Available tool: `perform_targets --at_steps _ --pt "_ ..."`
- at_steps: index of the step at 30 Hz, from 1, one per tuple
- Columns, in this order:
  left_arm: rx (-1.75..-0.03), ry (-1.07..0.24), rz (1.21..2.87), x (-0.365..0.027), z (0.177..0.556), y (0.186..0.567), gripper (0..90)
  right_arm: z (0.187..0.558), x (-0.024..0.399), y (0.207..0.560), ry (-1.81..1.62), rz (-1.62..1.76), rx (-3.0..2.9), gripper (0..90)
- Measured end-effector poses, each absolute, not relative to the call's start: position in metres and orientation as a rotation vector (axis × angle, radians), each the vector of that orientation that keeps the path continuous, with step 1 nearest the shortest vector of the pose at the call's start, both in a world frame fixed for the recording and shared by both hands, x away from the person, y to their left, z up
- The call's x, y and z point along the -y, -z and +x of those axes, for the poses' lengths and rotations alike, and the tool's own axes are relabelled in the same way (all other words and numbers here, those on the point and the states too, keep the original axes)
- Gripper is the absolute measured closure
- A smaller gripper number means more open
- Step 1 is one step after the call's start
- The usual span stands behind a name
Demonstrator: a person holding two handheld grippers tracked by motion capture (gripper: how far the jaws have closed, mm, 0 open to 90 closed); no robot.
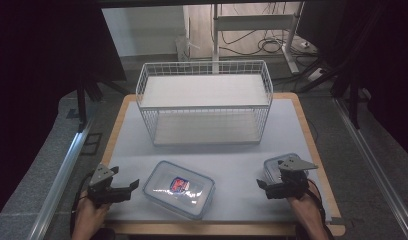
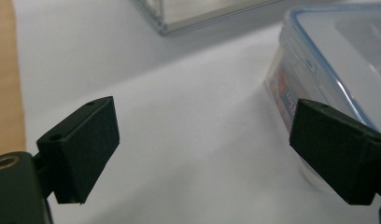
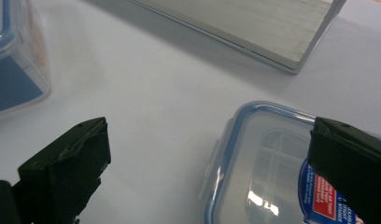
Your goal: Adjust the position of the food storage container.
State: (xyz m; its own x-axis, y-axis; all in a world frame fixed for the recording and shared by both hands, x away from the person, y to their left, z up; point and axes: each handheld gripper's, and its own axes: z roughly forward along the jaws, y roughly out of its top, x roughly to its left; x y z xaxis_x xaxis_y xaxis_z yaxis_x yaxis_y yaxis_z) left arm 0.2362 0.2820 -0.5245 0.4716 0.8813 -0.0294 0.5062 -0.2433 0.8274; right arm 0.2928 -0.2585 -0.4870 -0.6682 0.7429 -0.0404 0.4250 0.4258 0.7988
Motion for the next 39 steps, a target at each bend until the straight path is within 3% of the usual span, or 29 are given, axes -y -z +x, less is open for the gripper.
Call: perform_targets --at_steps 12,22,29,36,39 --pt "-1.163 -0.541 1.872 -0.275 0.24 0.521 9.4 0.292 0.262 0.485 -1.15 1.016 -2.289 0.0" --pt "-1.169 -0.557 1.824 -0.273 0.239 0.523 4.4 0.293 0.262 0.485 -1.152 1.016 -2.304 0.0" --pt "-1.26 -0.543 1.909 -0.276 0.24 0.521 3.2 0.291 0.258 0.483 -1.166 1.023 -2.289 0.0" --pt "-1.273 -0.421 1.914 -0.283 0.24 0.518 0.1 0.29 0.247 0.486 -1.141 1.051 -2.26 0.0" --pt "-1.263 -0.426 1.932 -0.28 0.24 0.518 2.1 0.29 0.245 0.487 -1.132 1.046 -2.263 0.0"
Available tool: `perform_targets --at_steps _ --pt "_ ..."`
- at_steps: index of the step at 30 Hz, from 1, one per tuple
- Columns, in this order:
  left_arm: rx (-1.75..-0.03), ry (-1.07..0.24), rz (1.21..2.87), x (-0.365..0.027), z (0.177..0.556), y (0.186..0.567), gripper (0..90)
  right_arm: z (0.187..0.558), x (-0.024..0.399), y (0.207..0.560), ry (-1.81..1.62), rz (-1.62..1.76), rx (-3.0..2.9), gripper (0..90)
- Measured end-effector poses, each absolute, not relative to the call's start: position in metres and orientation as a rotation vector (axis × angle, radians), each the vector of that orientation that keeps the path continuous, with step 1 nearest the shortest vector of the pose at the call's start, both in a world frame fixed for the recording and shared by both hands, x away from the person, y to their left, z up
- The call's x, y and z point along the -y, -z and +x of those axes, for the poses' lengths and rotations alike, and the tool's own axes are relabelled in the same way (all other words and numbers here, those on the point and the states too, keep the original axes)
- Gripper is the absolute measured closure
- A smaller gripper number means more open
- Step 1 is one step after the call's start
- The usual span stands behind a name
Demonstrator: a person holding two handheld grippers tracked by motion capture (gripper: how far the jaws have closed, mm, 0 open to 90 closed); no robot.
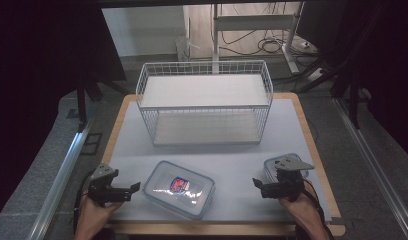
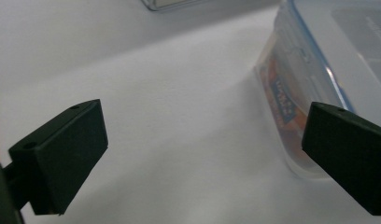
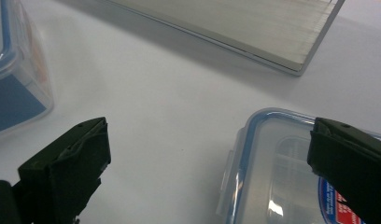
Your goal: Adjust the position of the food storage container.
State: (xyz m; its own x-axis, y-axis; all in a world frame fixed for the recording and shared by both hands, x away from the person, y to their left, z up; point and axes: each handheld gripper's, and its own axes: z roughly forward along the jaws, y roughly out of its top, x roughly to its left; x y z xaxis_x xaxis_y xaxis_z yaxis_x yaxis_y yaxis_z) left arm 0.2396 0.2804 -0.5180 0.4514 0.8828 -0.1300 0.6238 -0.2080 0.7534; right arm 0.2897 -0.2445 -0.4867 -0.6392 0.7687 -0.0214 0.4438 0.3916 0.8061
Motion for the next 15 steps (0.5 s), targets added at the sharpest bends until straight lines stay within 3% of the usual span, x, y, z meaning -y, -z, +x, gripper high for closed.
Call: perform_targets --at_steps 5,6,8,9,10,11,12,13,14,15 --pt "-1.223 -0.442 1.973 -0.273 0.238 0.517 14.2 0.287 0.242 0.484 -1.171 1.032 -2.302 0.0" --pt "-1.199 -0.438 1.986 -0.27 0.237 0.516 20.7 0.286 0.241 0.483 -1.158 1.043 -2.308 5.9" --pt "-1.191 -0.444 1.992 -0.268 0.237 0.516 23.5 0.286 0.24 0.483 -1.157 1.041 -2.311 8.9" --pt "-1.18 -0.437 2.001 -0.267 0.237 0.516 27.5 0.285 0.239 0.482 -1.159 1.049 -2.312 12.6" --pt "-1.166 -0.432 2.01 -0.264 0.237 0.516 37.2 0.284 0.238 0.48 -1.177 1.063 -2.326 23.3" --pt "-1.166 -0.432 2.01 -0.264 0.237 0.516 40.3 0.284 0.238 0.48 -1.177 1.063 -2.326 23.3" --pt "-1.154 -0.413 2.017 -0.262 0.236 0.516 46.0 0.281 0.235 0.478 -1.188 1.052 -2.355 34.2" --pt "-1.154 -0.413 2.017 -0.262 0.236 0.516 52.3 0.281 0.235 0.478 -1.188 1.052 -2.355 34.2" --pt "-1.149 -0.408 2.016 -0.261 0.236 0.516 52.3 0.28 0.233 0.477 -1.19 1.034 -2.378 41.1" --pt "-1.152 -0.4 2.021 -0.26 0.236 0.515 62.0 0.277 0.228 0.477 -1.184 0.996 -2.422 52.8"
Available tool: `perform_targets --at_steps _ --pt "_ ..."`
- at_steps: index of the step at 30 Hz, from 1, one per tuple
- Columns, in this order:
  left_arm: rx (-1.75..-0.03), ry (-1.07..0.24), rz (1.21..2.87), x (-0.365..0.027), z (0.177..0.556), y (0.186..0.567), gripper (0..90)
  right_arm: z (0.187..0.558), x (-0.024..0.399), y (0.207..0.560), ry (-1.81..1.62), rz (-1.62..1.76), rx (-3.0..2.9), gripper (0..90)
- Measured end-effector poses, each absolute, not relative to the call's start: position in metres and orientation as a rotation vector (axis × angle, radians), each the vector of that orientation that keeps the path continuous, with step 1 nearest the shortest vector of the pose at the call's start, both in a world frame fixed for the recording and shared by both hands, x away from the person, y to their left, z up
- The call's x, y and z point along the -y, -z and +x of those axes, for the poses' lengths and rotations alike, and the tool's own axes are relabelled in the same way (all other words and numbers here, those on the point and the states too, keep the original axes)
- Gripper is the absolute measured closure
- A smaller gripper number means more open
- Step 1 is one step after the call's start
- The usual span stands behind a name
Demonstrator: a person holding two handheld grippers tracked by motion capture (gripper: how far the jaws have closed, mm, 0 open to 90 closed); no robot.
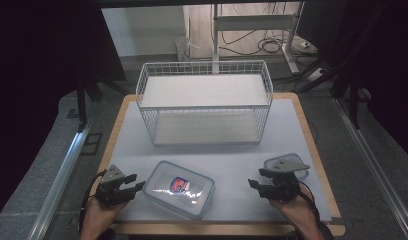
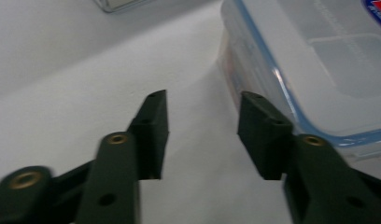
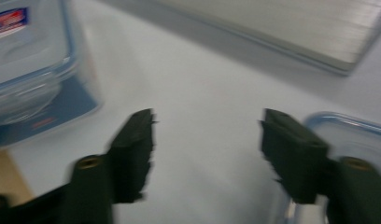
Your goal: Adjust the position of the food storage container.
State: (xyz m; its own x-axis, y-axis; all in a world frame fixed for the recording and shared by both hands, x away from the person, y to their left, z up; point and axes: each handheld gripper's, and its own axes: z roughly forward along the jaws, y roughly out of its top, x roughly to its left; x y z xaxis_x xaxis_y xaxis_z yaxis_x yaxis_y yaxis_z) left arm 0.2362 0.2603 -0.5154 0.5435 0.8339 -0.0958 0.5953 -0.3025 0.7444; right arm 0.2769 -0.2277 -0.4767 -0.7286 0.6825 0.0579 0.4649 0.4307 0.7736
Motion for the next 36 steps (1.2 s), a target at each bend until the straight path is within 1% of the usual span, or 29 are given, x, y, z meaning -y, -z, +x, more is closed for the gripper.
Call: perform_targets --at_steps 1,2,3,4,5,6,9,10,14,15,19,21,22,23,26,31,36 --pt "-1.148 -0.391 2.025 -0.259 0.236 0.515 67.3 0.276 0.226 0.477 -1.182 0.982 -2.441 58.2" --pt "-1.148 -0.391 2.025 -0.259 0.236 0.515 71.8 0.276 0.226 0.477 -1.182 0.982 -2.441 58.2" --pt "-1.143 -0.358 2.027 -0.258 0.236 0.515 75.7 0.272 0.22 0.477 -1.183 0.937 -2.492 67.9" --pt "-1.141 -0.341 2.03 -0.257 0.236 0.516 79.1 0.27 0.215 0.478 -1.182 0.904 -2.525 72.4" --pt "-1.141 -0.341 2.03 -0.257 0.236 0.516 82.6 0.27 0.215 0.478 -1.182 0.904 -2.525 72.4" --pt "-1.133 -0.323 2.034 -0.257 0.236 0.516 82.6 0.268 0.212 0.479 -1.183 0.888 -2.546 75.9" --pt "-1.127 -0.276 2.045 -0.253 0.237 0.518 89.8 0.262 0.199 0.483 -1.215 0.854 -2.61 88.6" --pt "-1.136 -0.283 2.047 -0.251 0.236 0.518 89.9 0.26 0.195 0.484 -1.235 0.849 -2.633 90.0" --pt "-1.156 -0.262 2.034 -0.252 0.237 0.518 90.0 0.252 0.178 0.49 -1.275 0.838 -2.709 90.0" --pt "-1.167 -0.247 2.019 -0.251 0.237 0.518 90.0 0.248 0.167 0.496 -1.261 0.81 -2.751 90.0" --pt "-1.165 -0.218 2.022 -0.248 0.238 0.519 90.0 0.244 0.153 0.506 -1.215 0.774 -2.815 90.0" --pt "-1.134 -0.174 2.052 -0.237 0.239 0.522 90.0 0.242 0.148 0.51 -1.199 0.772 -2.833 90.0" --pt "-1.134 -0.174 2.052 -0.237 0.239 0.522 90.0 0.242 0.148 0.51 -1.199 0.772 -2.833 90.0" --pt "-1.121 -0.171 2.067 -0.228 0.24 0.521 90.0 0.243 0.146 0.511 -1.182 0.777 -2.839 90.0" --pt "-1.122 -0.194 2.083 -0.22 0.24 0.519 90.0 0.243 0.146 0.513 -1.131 0.777 -2.824 90.0" --pt "-1.108 -0.144 2.054 -0.207 0.247 0.519 90.0 0.253 0.163 0.51 -1.111 0.882 -2.749 90.0" --pt "-1.083 -0.133 2.069 -0.193 0.252 0.518 90.0 0.266 0.177 0.511 -1.081 0.958 -2.694 90.0"
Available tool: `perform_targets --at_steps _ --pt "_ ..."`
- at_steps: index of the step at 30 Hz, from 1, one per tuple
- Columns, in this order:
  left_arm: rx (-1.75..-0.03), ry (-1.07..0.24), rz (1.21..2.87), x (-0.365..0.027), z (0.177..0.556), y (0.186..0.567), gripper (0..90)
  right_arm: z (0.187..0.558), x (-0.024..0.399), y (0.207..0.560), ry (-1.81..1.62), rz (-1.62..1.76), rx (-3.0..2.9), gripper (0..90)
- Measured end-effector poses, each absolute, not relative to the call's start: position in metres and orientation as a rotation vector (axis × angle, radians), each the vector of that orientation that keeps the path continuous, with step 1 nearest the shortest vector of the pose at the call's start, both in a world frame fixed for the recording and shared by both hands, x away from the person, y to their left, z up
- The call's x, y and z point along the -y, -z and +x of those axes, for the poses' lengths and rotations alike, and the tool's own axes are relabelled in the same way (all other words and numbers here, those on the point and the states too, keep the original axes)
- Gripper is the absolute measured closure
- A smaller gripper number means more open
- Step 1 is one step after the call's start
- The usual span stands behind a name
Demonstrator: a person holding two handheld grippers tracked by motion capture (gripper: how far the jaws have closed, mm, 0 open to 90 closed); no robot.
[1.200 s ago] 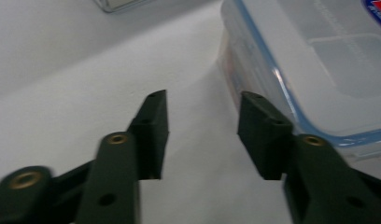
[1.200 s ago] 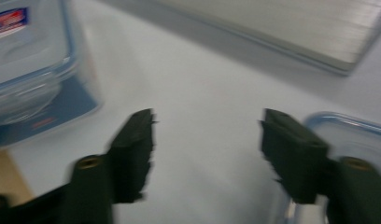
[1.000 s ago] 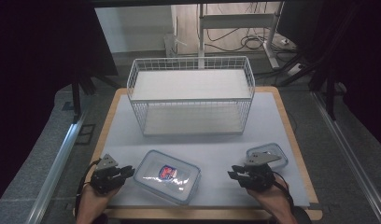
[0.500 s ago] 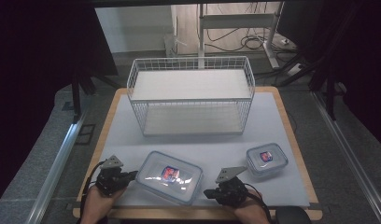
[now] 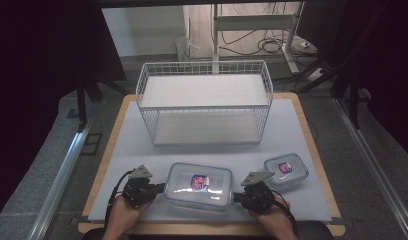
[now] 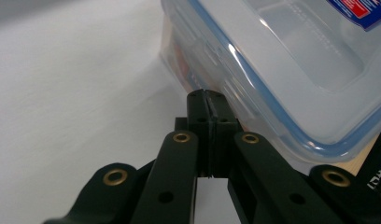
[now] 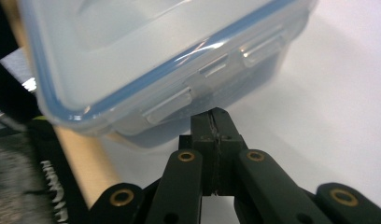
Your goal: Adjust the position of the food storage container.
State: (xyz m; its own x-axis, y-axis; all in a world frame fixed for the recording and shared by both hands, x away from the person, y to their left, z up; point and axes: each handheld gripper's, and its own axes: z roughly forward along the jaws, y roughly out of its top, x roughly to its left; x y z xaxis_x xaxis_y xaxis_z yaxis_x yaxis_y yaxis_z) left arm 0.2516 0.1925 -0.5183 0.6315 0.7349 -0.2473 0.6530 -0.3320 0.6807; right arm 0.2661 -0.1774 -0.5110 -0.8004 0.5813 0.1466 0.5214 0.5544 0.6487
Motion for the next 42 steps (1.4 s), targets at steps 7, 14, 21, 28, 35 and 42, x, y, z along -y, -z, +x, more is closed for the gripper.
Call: perform_targets --at_steps 7,14,21,28,35,42 --pt "-1.09 -0.147 2.053 -0.18 0.26 0.518 90.0 0.277 0.186 0.509 -1.048 0.991 -2.636 90.0" --pt "-1.09 -0.144 2.043 -0.175 0.266 0.518 90.0 0.285 0.191 0.508 -1.037 1.022 -2.604 90.0" --pt "-1.067 -0.157 2.052 -0.175 0.266 0.519 89.9 0.29 0.191 0.509 -1.025 1.02 -2.61 90.0" --pt "-1.059 -0.258 2.041 -0.186 0.262 0.515 83.1 0.29 0.195 0.506 -1.037 0.994 -2.641 85.1" --pt "-1.075 -0.332 2.04 -0.198 0.256 0.516 67.2 0.286 0.207 0.496 -1.045 0.958 -2.587 77.5" --pt "-1.06 -0.431 2.082 -0.203 0.242 0.512 44.9 0.284 0.22 0.487 -1.076 0.942 -2.512 66.3"
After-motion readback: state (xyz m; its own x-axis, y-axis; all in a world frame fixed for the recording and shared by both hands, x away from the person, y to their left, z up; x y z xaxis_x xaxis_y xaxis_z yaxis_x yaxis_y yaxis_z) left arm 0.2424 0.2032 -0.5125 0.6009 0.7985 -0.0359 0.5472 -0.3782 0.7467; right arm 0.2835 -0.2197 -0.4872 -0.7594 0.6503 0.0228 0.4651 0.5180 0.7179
